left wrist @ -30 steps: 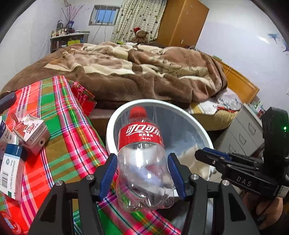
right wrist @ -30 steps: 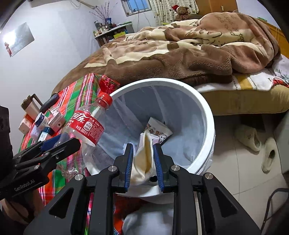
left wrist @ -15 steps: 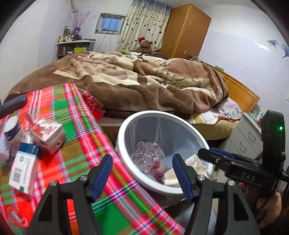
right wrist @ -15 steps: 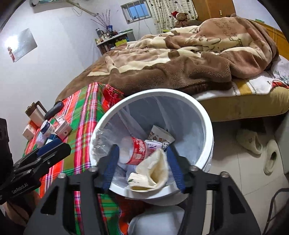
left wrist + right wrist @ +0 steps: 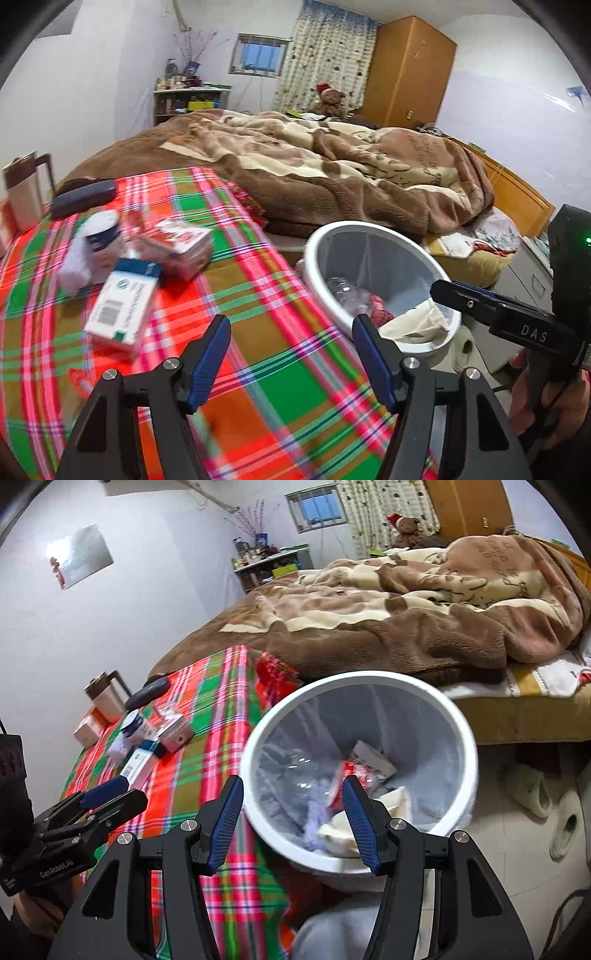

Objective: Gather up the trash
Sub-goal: 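Move both grippers back toward the trash on the cloth, then grasp the clear plastic cup with the left gripper while the right gripper grasps the red-and-white juice box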

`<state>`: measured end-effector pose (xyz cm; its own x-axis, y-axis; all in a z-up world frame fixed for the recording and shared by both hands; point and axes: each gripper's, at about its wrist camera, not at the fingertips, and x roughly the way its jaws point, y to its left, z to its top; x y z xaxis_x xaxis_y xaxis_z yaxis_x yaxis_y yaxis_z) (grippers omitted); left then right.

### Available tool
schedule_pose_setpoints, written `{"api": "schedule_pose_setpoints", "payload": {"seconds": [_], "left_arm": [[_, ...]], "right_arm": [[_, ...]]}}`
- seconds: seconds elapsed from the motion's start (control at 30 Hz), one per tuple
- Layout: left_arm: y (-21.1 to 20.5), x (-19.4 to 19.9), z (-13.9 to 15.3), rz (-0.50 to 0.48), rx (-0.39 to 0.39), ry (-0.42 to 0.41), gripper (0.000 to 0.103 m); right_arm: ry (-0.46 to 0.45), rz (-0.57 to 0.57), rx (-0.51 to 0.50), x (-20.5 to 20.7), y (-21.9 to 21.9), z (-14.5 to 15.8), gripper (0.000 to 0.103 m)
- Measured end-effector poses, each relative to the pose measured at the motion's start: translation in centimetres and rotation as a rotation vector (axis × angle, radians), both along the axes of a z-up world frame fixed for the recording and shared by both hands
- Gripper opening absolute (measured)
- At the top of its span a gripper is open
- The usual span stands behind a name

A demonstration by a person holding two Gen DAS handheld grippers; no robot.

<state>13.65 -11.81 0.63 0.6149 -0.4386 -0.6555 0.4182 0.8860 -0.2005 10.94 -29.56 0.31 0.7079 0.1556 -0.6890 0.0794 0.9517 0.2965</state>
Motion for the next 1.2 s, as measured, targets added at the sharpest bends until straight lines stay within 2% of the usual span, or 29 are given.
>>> {"api": "schedule_pose_setpoints", "payload": {"seconds": [0.47,0.8,0.97,1.2], "left_arm": [[7.6,-2.1,-0.9,0.178,0.022,-0.001,0.064],[12.1,-2.4,-1.5,0.282,0.066,0.004,0.064],[13.4,-2.0,-2.5,0.314,0.073,0.033,0.064],[13.5,-1.1,-3.9,0.282,0.087,0.067,0.064]], "right_arm": [[-0.041,0.215,0.003,0.8,6.2,0.5,0.057],[-0.036,0.280,-0.013,1.8,8.4,0.6,0.057],[-0.014,0.312,-0.020,2.3,9.2,0.4,0.057],[0.011,0.320,-0.020,2.9,9.6,0.1,0.057]]}}
